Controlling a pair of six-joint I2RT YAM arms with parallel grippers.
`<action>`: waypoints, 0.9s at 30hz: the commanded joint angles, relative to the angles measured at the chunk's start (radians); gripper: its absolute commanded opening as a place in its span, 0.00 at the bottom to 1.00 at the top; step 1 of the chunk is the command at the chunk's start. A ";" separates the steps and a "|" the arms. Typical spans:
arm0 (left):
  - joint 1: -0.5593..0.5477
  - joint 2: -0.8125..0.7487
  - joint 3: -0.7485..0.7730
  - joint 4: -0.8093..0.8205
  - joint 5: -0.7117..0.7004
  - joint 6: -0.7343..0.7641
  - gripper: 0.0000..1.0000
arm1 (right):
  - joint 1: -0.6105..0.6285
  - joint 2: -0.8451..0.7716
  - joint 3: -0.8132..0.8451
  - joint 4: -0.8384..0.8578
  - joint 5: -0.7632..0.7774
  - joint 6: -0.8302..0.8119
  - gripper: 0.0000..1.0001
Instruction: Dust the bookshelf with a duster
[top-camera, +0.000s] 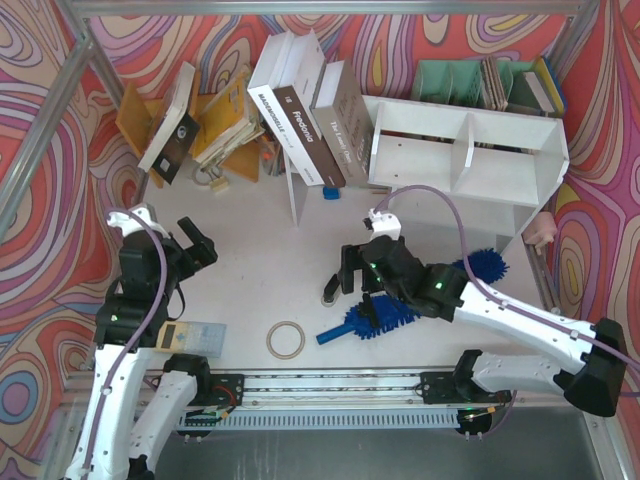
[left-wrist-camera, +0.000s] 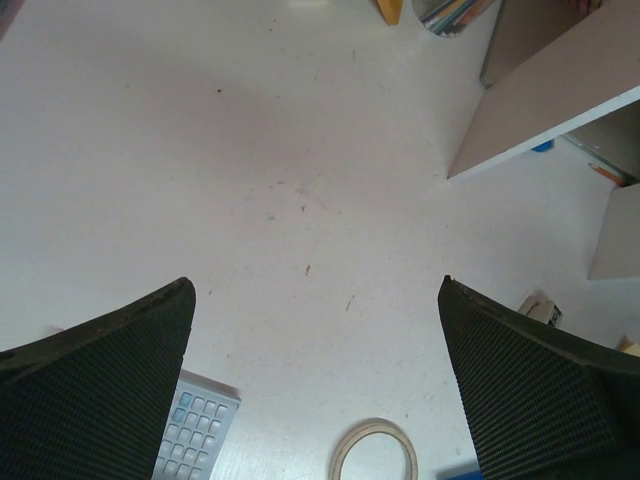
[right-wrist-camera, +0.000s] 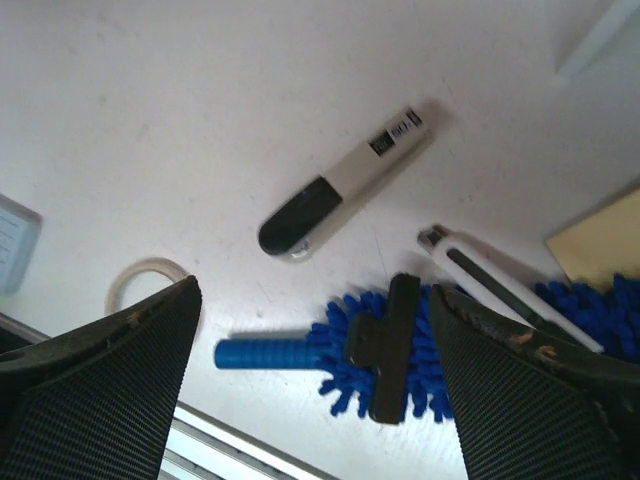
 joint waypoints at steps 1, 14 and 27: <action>-0.001 -0.002 0.003 -0.037 -0.036 0.004 0.98 | 0.045 0.022 0.030 -0.165 0.128 0.099 0.82; -0.001 -0.026 -0.017 -0.082 -0.021 -0.081 0.98 | 0.115 0.099 0.004 -0.353 0.000 0.213 0.60; -0.003 -0.060 -0.045 -0.103 0.016 -0.108 0.98 | 0.114 0.281 0.077 -0.346 0.027 0.216 0.46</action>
